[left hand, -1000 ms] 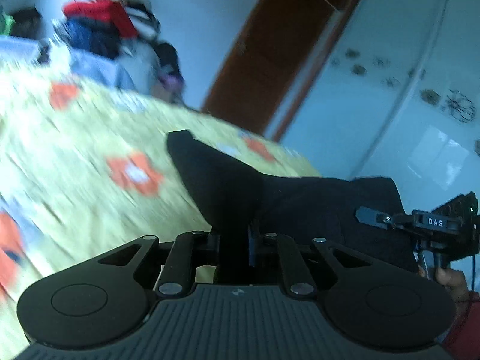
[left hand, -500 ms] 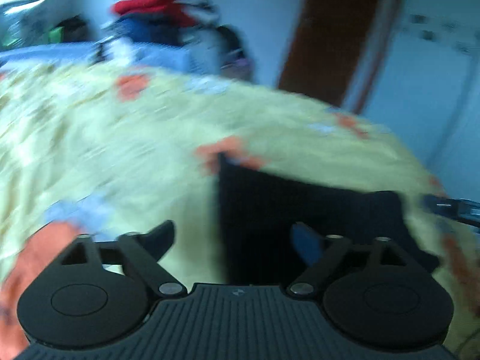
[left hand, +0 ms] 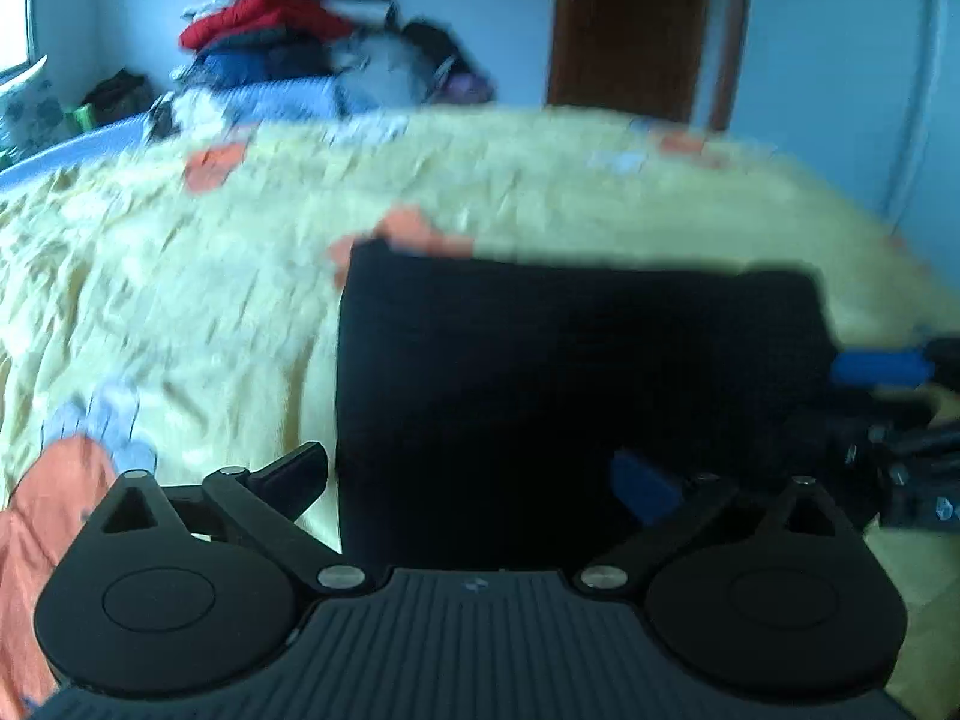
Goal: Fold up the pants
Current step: 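Lower the folded end onto the trousers and open both grippers, then withdraw both open grippers from the folded black trousers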
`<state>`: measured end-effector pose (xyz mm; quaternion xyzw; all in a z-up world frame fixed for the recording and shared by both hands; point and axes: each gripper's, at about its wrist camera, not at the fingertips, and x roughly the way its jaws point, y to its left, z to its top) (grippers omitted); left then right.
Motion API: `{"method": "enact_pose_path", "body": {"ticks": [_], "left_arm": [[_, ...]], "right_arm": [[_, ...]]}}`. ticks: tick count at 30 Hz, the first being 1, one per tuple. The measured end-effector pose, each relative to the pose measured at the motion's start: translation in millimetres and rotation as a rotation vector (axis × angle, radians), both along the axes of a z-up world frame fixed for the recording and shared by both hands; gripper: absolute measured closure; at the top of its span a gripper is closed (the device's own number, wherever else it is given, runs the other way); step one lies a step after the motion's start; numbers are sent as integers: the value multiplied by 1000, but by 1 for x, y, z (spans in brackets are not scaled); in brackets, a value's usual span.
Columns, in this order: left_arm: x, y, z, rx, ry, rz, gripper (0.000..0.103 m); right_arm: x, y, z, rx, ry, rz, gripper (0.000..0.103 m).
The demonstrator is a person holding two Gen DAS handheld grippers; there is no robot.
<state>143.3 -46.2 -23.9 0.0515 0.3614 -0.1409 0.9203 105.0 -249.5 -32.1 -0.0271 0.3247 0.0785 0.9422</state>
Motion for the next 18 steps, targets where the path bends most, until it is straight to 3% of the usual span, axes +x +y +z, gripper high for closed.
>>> {"method": "enact_pose_path", "body": {"ticks": [3,4,5,7,10,13,15,18], "left_arm": [[-18,13,9,-61,-33,28,1],[-27,15,12,-53,-55,43,0],[-32,16,12,-45,-68,56,0],[-32,11,5,-16,-55,61,0],[-28,7,0,10,-24,70,0],[-45,13,10,22,-72,89,0],[-55,14,12,58,-84,120,0],[-66,16,9,47,-69,146,0]], "right_arm": [[-16,-4,16,32,-22,-133,34],[-26,-6,22,81,-46,-134,30],[-34,-5,25,127,-62,-115,18],[-34,4,20,134,-50,-69,9],[-15,9,-2,55,36,-158,8],[-41,0,15,155,-11,-233,7],[-64,-1,24,203,-49,-252,0],[-72,10,24,188,-15,-241,0]]}}
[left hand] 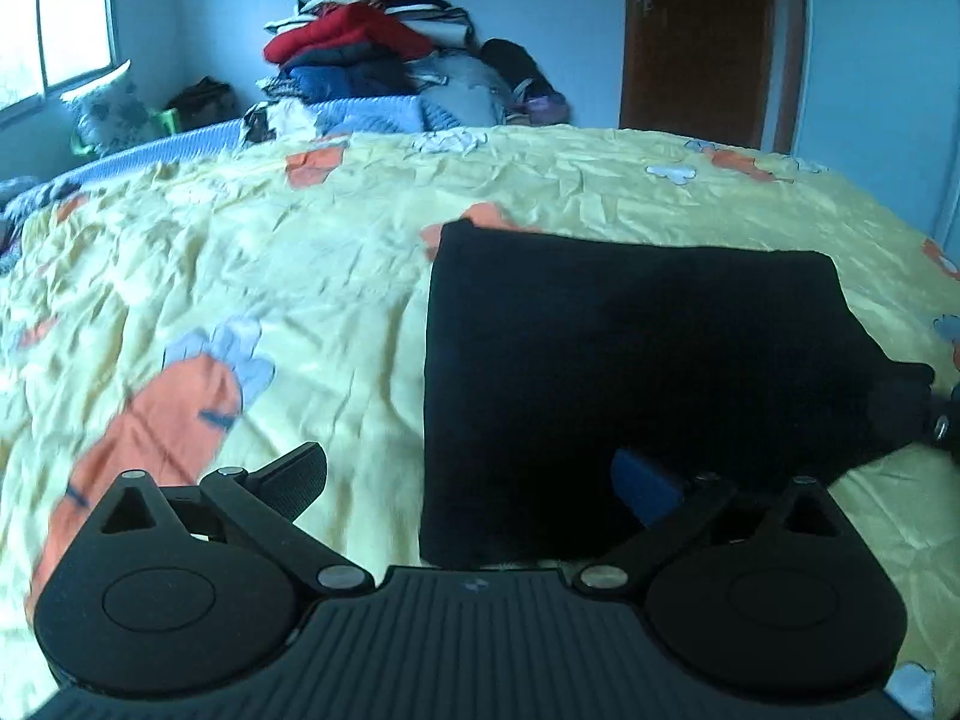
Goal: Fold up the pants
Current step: 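Withdraw both open grippers from the folded black trousers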
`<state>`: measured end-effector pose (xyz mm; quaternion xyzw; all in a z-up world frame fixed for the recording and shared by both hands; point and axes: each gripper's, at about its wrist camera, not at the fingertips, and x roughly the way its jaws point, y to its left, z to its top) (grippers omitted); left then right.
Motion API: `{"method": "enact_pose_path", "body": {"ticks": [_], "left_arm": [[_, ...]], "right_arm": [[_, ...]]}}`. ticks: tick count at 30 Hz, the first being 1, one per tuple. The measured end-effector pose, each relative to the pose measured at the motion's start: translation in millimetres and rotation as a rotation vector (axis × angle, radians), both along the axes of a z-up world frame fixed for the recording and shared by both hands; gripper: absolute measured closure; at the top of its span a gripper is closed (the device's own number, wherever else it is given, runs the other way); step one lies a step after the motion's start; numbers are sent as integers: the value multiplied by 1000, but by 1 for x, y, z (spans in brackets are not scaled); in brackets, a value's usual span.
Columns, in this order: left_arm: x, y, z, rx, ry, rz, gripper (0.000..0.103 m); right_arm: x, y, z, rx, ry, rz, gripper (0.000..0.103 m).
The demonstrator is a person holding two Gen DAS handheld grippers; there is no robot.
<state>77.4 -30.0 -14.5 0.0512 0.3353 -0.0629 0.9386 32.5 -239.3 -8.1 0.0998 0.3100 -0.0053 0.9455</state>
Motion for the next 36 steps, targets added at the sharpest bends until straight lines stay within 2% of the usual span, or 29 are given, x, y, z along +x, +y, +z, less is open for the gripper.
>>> {"method": "enact_pose_path", "body": {"ticks": [5,11,15,19,27,36], "left_arm": [[-20,0,0,-4,0,-1,0],[-40,-6,-10,73,14,13,0],[-49,-4,-23,47,17,27,0],[-55,1,-26,32,-21,46,0],[-55,3,-28,7,-22,57,0],[-56,3,-30,-9,-19,64,0]], "right_arm": [[-16,18,-5,-7,24,63,0],[-36,29,-7,-3,-4,93,0],[-41,28,-22,-20,-6,68,0],[-41,22,-36,38,5,45,0],[-44,34,-42,-54,-15,50,0],[-41,36,-44,-66,8,49,0]]}}
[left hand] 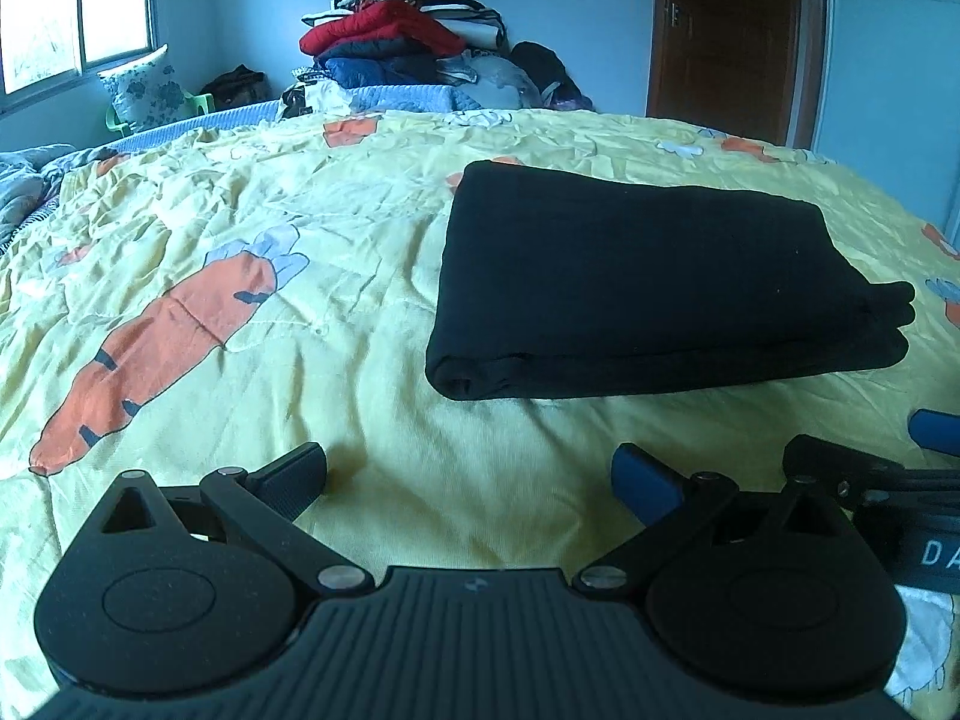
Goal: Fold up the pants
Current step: 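Withdraw both open grippers from the folded black trousers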
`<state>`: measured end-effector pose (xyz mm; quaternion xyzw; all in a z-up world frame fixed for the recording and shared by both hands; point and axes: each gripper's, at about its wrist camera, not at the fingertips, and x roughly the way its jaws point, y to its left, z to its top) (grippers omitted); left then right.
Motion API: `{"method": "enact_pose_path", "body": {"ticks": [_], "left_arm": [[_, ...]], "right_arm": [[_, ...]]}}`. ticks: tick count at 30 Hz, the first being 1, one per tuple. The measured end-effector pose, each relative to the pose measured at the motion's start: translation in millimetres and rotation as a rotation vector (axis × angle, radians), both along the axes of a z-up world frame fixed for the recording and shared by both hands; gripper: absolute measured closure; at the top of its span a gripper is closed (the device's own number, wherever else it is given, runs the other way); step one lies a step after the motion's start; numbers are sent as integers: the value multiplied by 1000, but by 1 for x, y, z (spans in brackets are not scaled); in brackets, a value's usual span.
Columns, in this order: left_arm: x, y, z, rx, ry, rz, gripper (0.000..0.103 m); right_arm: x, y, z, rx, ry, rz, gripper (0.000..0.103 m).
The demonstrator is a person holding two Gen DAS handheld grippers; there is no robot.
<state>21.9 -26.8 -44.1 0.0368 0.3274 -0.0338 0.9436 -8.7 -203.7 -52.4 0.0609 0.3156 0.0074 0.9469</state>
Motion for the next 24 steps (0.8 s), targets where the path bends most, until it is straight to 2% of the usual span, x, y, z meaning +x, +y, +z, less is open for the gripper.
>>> {"method": "enact_pose_path", "body": {"ticks": [4,24], "left_arm": [[0,1,-1,-8,3,6,0],[2,6,-1,-42,12,-2,0]], "right_arm": [[3,9,-2,-64,26,2,0],[5,9,-3,-78,33,1,0]]}}
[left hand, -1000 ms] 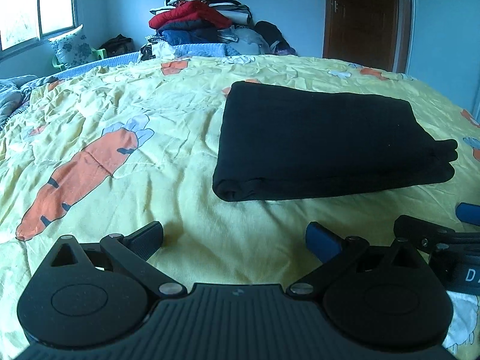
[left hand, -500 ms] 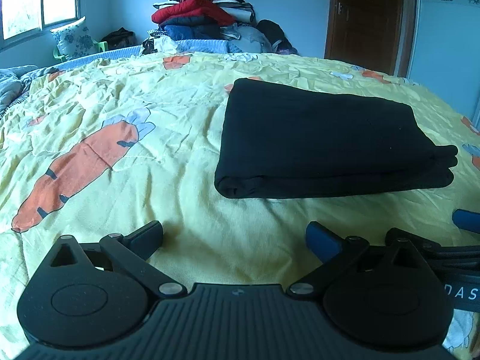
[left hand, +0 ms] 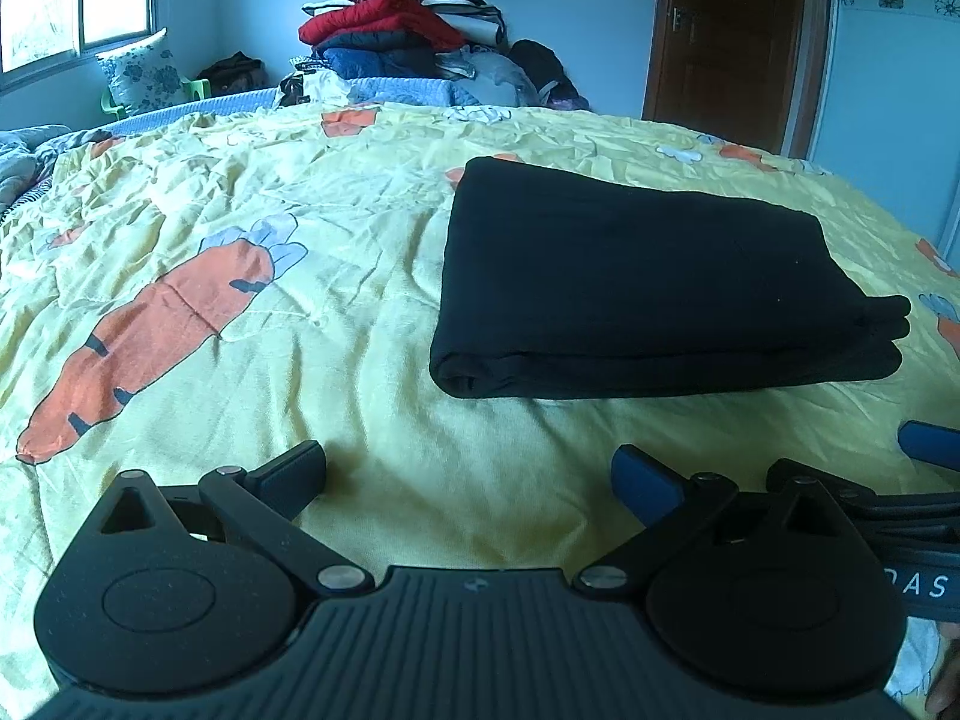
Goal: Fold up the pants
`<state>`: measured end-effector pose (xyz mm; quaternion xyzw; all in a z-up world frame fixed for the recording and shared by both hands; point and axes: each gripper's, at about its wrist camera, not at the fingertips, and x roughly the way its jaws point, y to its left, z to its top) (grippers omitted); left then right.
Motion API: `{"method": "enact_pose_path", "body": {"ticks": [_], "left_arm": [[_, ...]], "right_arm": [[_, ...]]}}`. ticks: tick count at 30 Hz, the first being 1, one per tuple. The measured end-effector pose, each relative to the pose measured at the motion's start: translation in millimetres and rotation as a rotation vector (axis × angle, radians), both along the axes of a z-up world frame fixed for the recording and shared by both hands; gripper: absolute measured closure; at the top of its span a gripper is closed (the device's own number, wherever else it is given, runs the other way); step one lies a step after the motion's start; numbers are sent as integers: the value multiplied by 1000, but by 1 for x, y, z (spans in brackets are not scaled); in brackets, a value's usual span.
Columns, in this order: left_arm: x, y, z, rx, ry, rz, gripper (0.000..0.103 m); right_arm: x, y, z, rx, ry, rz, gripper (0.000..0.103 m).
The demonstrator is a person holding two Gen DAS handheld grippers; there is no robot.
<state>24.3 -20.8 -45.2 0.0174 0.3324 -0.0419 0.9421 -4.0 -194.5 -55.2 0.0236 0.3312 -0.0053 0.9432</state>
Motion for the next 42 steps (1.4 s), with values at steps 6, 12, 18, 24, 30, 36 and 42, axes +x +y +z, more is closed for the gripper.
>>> {"method": "enact_pose_path", "body": {"ticks": [6,12,18,24,30,36,42], "left_arm": [[-1,1,0,3,3,-13,0],[-14,14,13,65,-41,-22,1],[20,18,32,61,-98,2,0],[43,18,25,66,-40,-39,0],[42,19,32,39,-55,-72,1],[70,-10,52,27,-73,-80,1],[84,-19,40,134,-23,-87,1]], "right_arm": [[0,-1,0,7,-2,5,0],[-13,-26,15,118,-92,-10,0],[23,-37,50,-67,-219,68,0],[58,-82,33,100,-108,-12,0],[72,-115,41,69,-131,-57,0],[142,-90,48,-53,-124,66,0],[172,-98,28,-117,-23,-76,0]]}}
